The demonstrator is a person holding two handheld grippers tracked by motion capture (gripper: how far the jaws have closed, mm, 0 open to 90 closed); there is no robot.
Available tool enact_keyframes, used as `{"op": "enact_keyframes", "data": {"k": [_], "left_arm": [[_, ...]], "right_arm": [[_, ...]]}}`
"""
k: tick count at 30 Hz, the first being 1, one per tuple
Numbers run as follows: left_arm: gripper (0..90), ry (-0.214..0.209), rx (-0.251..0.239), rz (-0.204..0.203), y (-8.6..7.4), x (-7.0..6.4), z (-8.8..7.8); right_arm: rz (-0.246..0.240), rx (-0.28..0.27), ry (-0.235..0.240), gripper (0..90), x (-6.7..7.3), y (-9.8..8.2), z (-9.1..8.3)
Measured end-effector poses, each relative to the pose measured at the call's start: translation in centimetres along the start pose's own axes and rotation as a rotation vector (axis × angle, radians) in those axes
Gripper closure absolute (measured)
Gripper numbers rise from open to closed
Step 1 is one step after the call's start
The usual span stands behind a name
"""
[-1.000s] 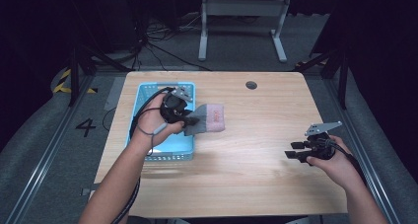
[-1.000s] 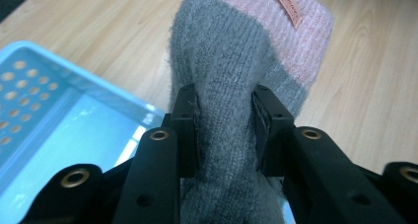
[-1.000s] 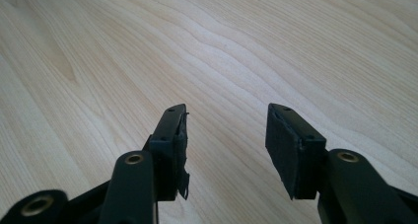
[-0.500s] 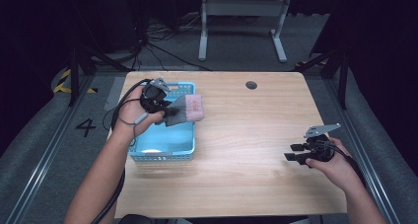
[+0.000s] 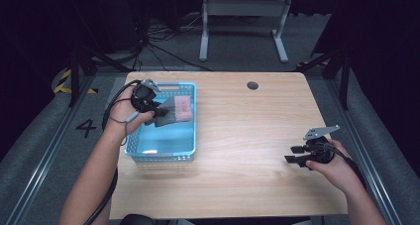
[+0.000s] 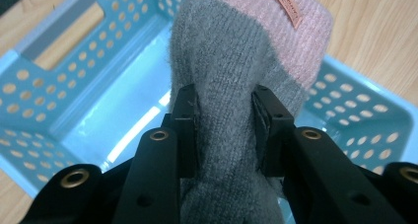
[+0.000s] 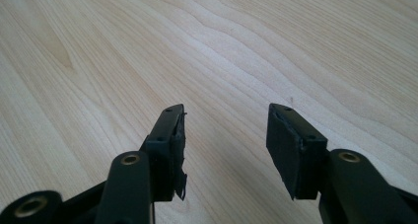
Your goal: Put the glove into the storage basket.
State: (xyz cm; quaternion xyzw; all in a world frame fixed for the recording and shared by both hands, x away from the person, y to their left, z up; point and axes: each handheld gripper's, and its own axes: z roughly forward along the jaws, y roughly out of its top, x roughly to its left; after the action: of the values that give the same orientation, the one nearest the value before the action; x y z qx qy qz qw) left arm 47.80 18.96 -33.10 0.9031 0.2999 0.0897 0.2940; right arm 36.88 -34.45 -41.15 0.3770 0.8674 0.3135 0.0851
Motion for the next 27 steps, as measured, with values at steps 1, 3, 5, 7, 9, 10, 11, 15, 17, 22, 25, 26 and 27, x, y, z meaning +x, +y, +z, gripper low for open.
{"op": "enact_keyframes", "data": {"k": [1, 3, 5, 7, 9, 10, 11, 15, 17, 22, 25, 26, 27], "left_arm": [[67.8, -0.003, 0.015, 0.0, -0.2, 0.0, 0.2], [67.8, -0.01, 0.026, 0.003, -0.5, 0.1, 0.6], [67.7, -0.014, 0.044, 0.005, -0.7, 0.1, 1.0], [67.7, -0.014, 0.061, 0.004, -0.8, 0.2, 1.4], [67.7, -0.019, 0.082, 0.002, -1.0, 0.4, 1.9], [67.6, -0.023, 0.087, 0.0, -1.0, 0.5, 2.1], [67.6, -0.028, 0.096, -0.003, -1.1, 0.5, 2.4], [67.3, -0.029, 0.133, -0.007, -1.5, 0.5, 3.3], [67.2, -0.04, 0.151, -0.006, -1.7, 0.4, 3.9], [67.2, -0.061, 0.175, -0.007, -1.7, 0.5, 5.1], [67.2, -0.065, 0.188, -0.014, -1.6, 0.7, 5.7], [67.1, -0.065, 0.197, -0.014, -1.6, 0.8, 5.8], [67.0, -0.065, 0.203, -0.017, -1.5, 0.9, 6.0]], "right_arm": [[0.0, 0.0, -0.002, 50.0, 0.0, 0.0, 0.0], [0.002, -0.002, -0.004, 50.0, 0.0, -0.1, 0.0], [0.007, 0.0, -0.006, 50.0, 0.1, -0.2, 0.0], [0.005, 0.006, -0.005, 50.0, 0.1, -0.2, 0.1], [0.007, 0.009, -0.006, 49.9, 0.2, -0.3, 0.2], [0.006, 0.011, -0.004, 49.9, 0.3, -0.3, 0.2], [0.005, 0.01, -0.004, 49.8, 0.3, -0.3, 0.2], [0.009, 0.008, -0.005, 49.8, 0.3, -0.4, 0.2], [0.011, 0.013, -0.007, 49.7, 0.3, -0.4, 0.3], [0.003, 0.026, -0.002, 49.6, 0.6, -0.3, 0.7], [0.002, 0.022, -0.001, 49.5, 0.8, -0.3, 0.6], [0.0, 0.021, -0.003, 49.5, 0.8, -0.3, 0.5], [0.001, 0.018, -0.002, 49.4, 0.8, -0.3, 0.5]]}}
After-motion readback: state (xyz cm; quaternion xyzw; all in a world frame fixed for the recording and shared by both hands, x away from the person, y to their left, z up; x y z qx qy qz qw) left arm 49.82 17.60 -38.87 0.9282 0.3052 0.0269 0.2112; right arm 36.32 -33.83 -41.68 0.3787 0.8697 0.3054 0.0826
